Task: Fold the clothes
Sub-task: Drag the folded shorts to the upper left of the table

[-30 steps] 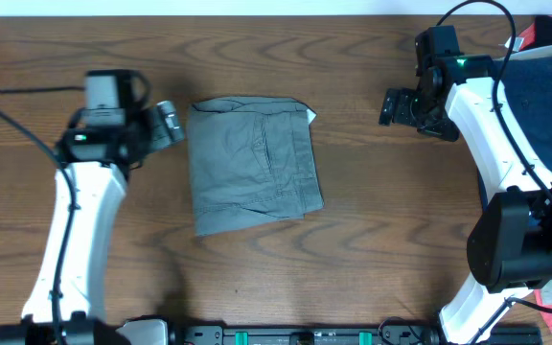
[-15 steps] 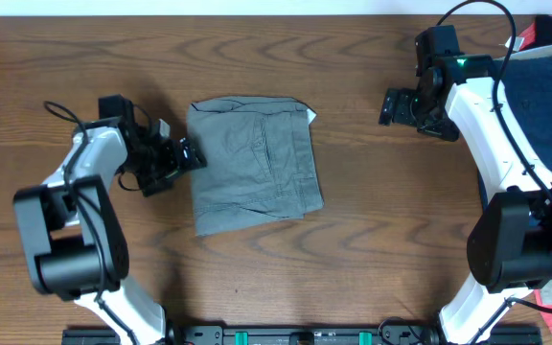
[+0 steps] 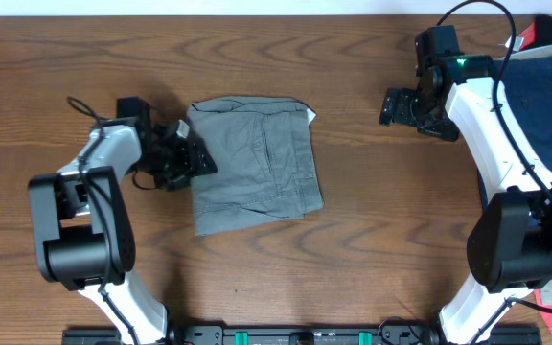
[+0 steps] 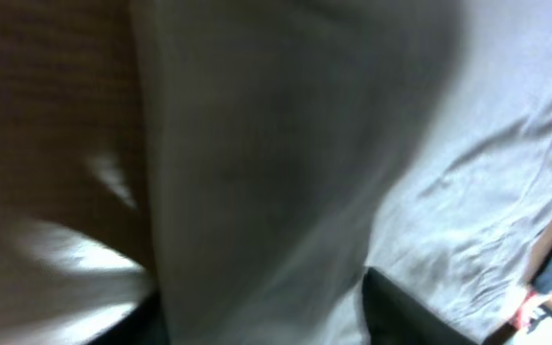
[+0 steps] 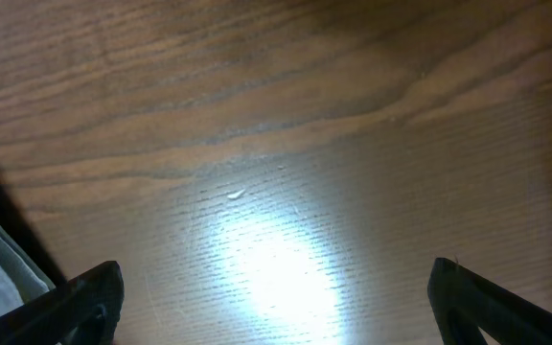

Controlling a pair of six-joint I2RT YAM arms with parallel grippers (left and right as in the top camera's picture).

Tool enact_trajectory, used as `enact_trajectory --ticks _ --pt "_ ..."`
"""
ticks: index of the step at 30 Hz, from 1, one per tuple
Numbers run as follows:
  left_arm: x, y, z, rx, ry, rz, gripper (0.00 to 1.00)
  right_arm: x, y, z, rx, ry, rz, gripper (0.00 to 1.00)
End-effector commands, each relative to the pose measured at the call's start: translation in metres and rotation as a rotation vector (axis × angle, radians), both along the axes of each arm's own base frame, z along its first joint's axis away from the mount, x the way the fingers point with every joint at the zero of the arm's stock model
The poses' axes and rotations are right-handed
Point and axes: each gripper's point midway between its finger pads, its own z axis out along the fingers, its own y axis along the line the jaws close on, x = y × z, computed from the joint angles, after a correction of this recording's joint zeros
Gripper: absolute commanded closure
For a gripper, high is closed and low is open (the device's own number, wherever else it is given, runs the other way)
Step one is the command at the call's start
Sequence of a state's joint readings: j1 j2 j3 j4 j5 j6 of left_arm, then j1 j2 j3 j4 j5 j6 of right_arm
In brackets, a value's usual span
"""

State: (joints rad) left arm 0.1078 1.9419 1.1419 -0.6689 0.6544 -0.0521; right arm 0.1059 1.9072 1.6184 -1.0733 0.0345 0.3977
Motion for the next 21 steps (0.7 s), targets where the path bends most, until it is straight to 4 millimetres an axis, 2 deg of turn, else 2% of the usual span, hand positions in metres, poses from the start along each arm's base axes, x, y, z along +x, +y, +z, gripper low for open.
enact_trajectory --ticks 1,3,5,6,10,14,17,21 --pt "-0.014 -0.010 -0.016 0.002 0.058 -0.025 0.62 0.001 -0.002 0.002 -0.012 -0.008 0.007 0.01" --pt "-0.013 -0.012 -0.016 0.002 0.057 -0.022 0.69 0.001 -0.002 0.002 -0.012 -0.008 0.007 0.01" --pt "-0.008 -0.013 -0.016 0.002 0.053 0.003 0.87 0.001 -0.002 0.002 -0.012 -0.008 0.007 0.01" --pt "-0.005 -0.013 -0.016 0.002 0.047 0.018 0.92 0.001 -0.002 0.002 -0.011 -0.008 0.007 0.01" --pt "0.014 -0.005 -0.015 0.000 0.012 0.103 0.94 0.001 -0.002 0.002 -0.011 -0.008 0.007 0.01" --pt "0.038 0.012 -0.012 -0.011 -0.029 0.233 0.94 0.001 -0.002 0.002 -0.012 -0.008 0.007 0.01" --pt "0.058 0.035 -0.008 -0.018 -0.080 0.341 0.94 0.001 -0.002 0.002 -0.012 -0.008 0.007 0.01" --pt "0.083 0.090 0.000 -0.013 -0.170 0.517 0.94 0.001 -0.002 0.002 -0.011 -0.008 0.007 0.01"
